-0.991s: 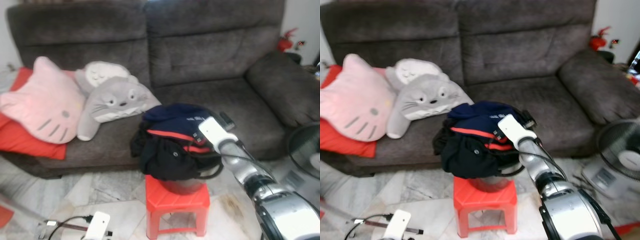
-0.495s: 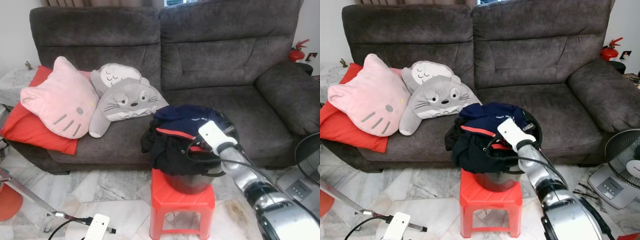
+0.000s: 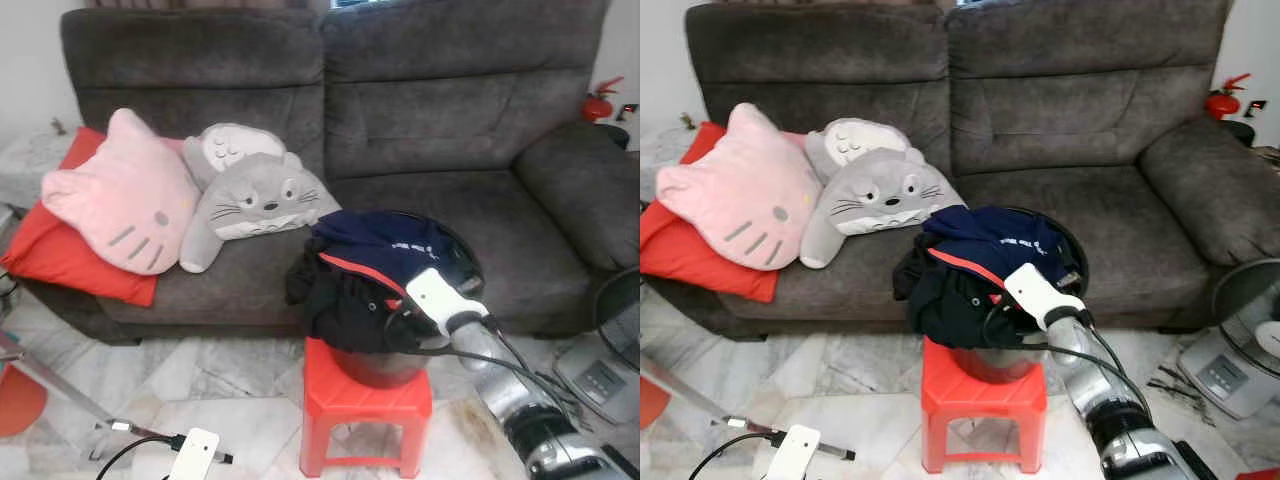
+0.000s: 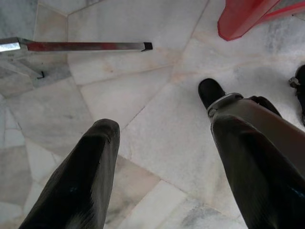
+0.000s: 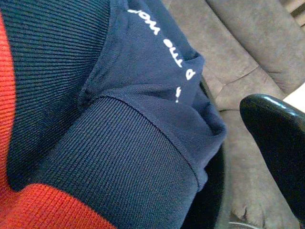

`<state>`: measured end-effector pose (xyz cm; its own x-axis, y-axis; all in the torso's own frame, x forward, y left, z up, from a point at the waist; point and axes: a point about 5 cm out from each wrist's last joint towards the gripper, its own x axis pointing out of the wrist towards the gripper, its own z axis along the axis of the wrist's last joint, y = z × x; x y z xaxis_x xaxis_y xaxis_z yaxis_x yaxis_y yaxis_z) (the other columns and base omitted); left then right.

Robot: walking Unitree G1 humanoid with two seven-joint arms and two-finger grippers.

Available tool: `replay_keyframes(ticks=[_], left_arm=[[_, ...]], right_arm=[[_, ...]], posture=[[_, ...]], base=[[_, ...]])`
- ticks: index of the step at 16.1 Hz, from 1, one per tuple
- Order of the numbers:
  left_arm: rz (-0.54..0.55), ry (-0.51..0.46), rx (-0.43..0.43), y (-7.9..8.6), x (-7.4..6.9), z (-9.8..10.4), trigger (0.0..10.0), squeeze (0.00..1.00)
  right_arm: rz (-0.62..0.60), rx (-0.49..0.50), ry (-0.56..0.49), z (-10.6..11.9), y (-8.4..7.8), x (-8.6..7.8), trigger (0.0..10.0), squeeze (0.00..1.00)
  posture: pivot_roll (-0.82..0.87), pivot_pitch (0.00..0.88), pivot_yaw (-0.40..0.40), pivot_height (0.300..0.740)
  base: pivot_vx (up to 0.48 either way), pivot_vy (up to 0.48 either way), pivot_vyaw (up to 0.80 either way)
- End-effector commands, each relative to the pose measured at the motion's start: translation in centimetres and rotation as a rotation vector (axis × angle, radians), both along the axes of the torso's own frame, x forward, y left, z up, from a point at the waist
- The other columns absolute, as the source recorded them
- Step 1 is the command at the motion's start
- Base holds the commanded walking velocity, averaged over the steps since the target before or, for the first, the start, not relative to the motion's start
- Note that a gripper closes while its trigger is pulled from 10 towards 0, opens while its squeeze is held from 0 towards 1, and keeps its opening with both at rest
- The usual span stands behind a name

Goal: Hang hanger

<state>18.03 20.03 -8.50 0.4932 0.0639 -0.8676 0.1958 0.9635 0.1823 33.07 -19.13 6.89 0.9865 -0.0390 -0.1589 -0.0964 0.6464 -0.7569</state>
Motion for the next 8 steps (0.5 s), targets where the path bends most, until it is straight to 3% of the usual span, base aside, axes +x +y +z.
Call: replay_keyframes(ticks=[1, 5, 8], left_arm=[[-0.006, 0.022, 0.007, 0.3, -0.4, -0.1, 10.0, 0.0], [-0.003, 0.021, 0.008, 0.3, -0.4, -0.1, 10.0, 0.0], [-0.005, 0.022, 0.005, 0.3, -0.4, -0.1, 10.0, 0.0]], right_arm=[[0.0, 0.008, 0.026, -0.4, 0.0, -0.5, 10.0, 0.0], [0.039, 0.001, -0.074, 1.8, 0.4, 0.1, 10.0, 0.0], [-0.007, -0.011, -0.182, 3.8, -0.5, 0.4, 10.0, 0.0]], posture=[[-0.21, 0.0, 0.078, 0.74], [-0.21, 0.0, 0.077, 0.74], [-0.21, 0.0, 0.077, 0.74]], base=[[0.0, 0.0, 0.0], [0.0, 0.0, 0.0], [0.0, 0.0, 0.0]])
